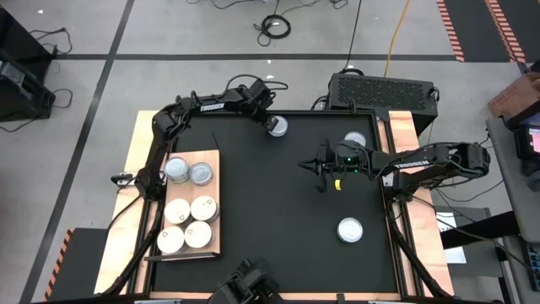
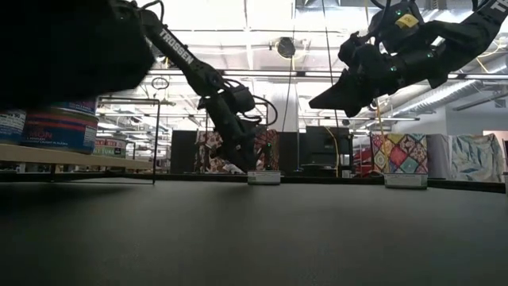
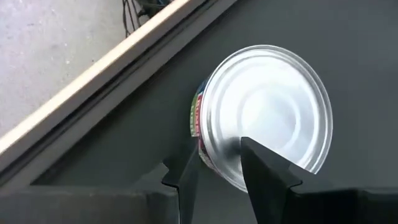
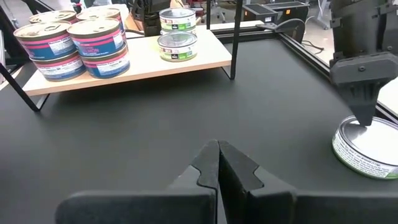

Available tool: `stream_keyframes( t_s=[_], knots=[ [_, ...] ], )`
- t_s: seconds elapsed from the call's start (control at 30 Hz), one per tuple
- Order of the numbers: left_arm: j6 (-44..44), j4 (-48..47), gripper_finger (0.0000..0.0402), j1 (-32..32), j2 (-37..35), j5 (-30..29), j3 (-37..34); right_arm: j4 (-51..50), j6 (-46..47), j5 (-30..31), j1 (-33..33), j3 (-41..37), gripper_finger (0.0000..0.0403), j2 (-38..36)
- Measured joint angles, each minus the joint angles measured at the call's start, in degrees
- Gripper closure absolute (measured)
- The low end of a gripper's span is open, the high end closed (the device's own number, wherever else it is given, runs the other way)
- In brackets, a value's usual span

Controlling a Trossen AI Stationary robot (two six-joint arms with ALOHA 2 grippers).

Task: Stack canned seafood by type on shelf
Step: Stack the green tuna can on top of the green tuna can on the shelf

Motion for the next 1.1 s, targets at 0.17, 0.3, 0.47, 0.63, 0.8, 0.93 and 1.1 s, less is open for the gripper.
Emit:
stream_keyframes(
  t_s=[0.17,0.3,0.47,0.63,0.8,0.93,1.1],
  knots=[
    [-0.02,0.99,0.0281,-0.04,1.24,0.66,0.15,-0.13,0.04,0.00,0.01,0.00,0.0403,0.00],
    [0.19,0.94,0.0281,-0.05,1.27,0.67,0.15,-0.33,0.04,0.00,0.00,0.00,0.0403,0.00],
    [0.07,0.43,0.0284,0.15,1.33,4.62,0.09,-0.35,0.03,-0.01,0.00,0.00,0.0403,0.00],
    [1.71,-1.54,0.0323,-0.46,1.36,8.54,0.04,-0.42,0.05,-0.02,0.00,0.00,0.0403,0.00],
    [4.74,-4.80,0.0379,-1.33,1.18,9.67,0.13,-0.42,0.42,-0.17,0.00,0.00,0.0403,0.00],
    [5.02,-5.42,0.0397,-2.10,1.27,12.83,0.07,-0.39,0.44,-0.20,0.00,0.00,0.0403,0.00],
    [5.17,-5.70,0.0400,-2.97,1.27,16.38,-0.09,-0.39,0.46,-0.24,0.00,0.00,0.0403,0.00]
  ],
)
